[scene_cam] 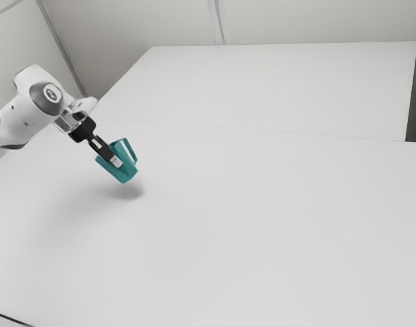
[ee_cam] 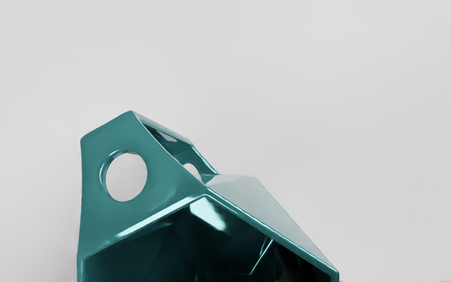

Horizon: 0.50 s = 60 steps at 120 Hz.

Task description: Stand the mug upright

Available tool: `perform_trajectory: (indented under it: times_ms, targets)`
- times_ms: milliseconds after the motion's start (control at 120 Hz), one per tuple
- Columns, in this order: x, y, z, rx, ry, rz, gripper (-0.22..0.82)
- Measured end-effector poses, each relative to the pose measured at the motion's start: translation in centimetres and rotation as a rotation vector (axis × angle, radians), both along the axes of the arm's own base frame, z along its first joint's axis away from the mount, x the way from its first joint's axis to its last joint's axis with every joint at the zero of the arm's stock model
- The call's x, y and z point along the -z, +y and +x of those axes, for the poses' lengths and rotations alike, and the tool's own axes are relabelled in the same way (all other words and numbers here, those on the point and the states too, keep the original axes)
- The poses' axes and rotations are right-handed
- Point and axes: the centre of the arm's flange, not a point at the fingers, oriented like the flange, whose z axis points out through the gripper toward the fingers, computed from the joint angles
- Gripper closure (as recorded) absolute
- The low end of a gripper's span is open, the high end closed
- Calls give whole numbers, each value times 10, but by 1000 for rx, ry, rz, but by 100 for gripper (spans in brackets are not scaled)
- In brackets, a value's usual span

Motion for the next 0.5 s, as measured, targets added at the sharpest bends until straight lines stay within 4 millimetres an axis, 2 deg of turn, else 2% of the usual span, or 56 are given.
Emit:
perform_trajectory:
  times_ms: [267, 500]
  targets:
    - [0, -102, -17, 74, -40, 223, 77]
    - [6, -167, -32, 90, -43, 314, 77]
